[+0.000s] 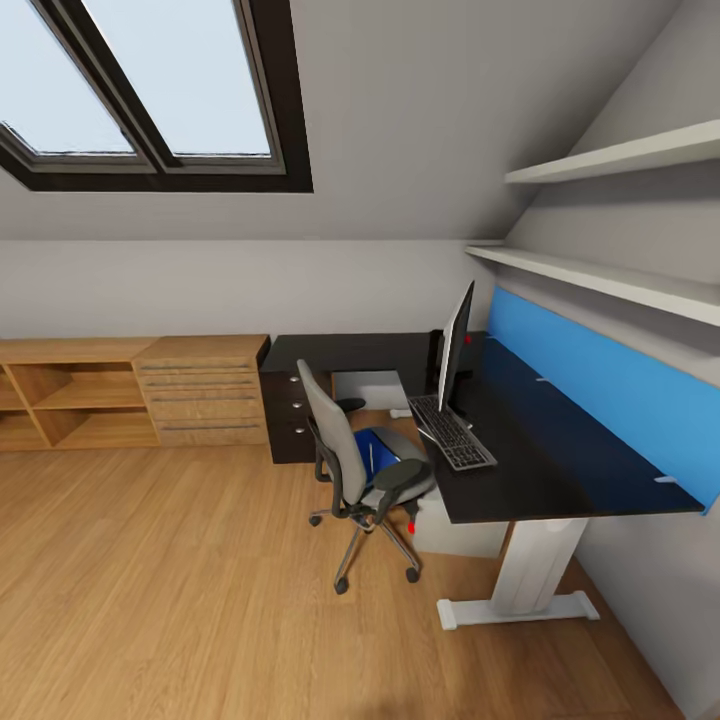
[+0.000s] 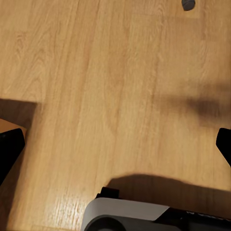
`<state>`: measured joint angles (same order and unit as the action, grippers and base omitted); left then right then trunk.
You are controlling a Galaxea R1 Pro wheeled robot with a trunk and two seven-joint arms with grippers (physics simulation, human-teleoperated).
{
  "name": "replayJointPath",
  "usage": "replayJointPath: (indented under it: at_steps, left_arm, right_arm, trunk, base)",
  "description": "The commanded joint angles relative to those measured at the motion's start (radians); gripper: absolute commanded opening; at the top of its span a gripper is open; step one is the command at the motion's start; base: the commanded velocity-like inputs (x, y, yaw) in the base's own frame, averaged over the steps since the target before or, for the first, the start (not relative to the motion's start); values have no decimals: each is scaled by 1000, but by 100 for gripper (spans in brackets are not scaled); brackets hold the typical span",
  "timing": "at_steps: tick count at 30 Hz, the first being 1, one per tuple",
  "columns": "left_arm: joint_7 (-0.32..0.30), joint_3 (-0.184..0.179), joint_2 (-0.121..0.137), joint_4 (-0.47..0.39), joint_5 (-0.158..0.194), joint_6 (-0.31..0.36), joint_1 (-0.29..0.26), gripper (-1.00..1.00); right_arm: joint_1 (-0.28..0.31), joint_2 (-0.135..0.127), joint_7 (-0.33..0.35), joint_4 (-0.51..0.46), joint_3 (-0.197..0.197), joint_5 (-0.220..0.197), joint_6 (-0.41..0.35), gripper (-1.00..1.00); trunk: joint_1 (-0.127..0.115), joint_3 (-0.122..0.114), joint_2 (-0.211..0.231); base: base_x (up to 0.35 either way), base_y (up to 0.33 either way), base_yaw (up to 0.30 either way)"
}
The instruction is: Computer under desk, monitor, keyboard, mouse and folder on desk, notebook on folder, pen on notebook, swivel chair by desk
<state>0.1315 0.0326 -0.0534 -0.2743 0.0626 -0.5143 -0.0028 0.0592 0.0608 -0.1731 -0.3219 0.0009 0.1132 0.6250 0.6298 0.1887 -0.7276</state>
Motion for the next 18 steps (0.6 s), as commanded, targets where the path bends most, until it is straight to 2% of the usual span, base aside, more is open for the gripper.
replayJointPath:
  at_steps: [1, 18]
  left_arm:
    - [-3, 3, 0, 0, 5, -3, 0, 100]
    - [-3, 3, -1, -1, 5, -3, 0, 100]
  right_arm:
    - [1, 0, -9, 1, 0, 10, 1, 100]
    - [1, -1, -9, 0, 0, 11, 1, 100]
  trunk:
    - [4, 5, -8]
    - [69, 58, -127]
  base:
    - [0, 0, 0]
    - [0, 0, 0]
